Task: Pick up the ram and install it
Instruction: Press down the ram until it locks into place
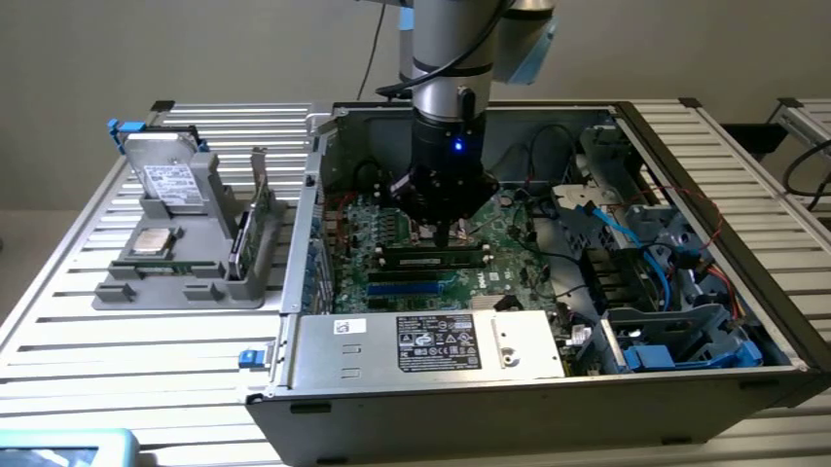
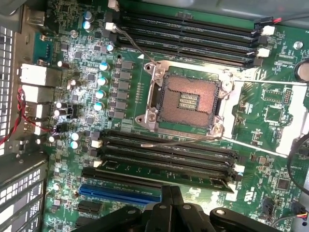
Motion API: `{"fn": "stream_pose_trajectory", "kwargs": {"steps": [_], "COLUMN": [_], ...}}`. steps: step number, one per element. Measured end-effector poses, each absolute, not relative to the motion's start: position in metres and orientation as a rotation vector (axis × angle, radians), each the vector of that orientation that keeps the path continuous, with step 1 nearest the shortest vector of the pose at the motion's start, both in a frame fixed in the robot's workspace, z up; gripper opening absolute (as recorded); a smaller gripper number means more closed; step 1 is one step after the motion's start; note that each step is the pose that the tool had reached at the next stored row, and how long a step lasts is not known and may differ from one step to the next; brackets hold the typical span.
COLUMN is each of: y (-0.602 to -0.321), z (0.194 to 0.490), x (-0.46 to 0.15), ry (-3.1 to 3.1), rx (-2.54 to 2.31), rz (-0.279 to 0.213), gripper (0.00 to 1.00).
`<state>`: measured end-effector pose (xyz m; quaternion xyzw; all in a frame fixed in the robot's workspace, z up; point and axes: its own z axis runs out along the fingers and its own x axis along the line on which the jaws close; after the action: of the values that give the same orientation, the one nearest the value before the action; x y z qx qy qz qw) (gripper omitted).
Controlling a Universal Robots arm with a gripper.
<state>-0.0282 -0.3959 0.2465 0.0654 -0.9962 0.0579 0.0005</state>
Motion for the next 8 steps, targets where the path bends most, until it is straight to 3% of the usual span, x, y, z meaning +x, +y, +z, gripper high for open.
{"fn": "stream_pose_trajectory", "kwargs": {"steps": [8], "y": [-0.3959], "z": [0.2466], "x": [-0.0282], "ry": [-3.138], "rx": [0.119], "rz": [0.183], "gripper": [0.11]}}
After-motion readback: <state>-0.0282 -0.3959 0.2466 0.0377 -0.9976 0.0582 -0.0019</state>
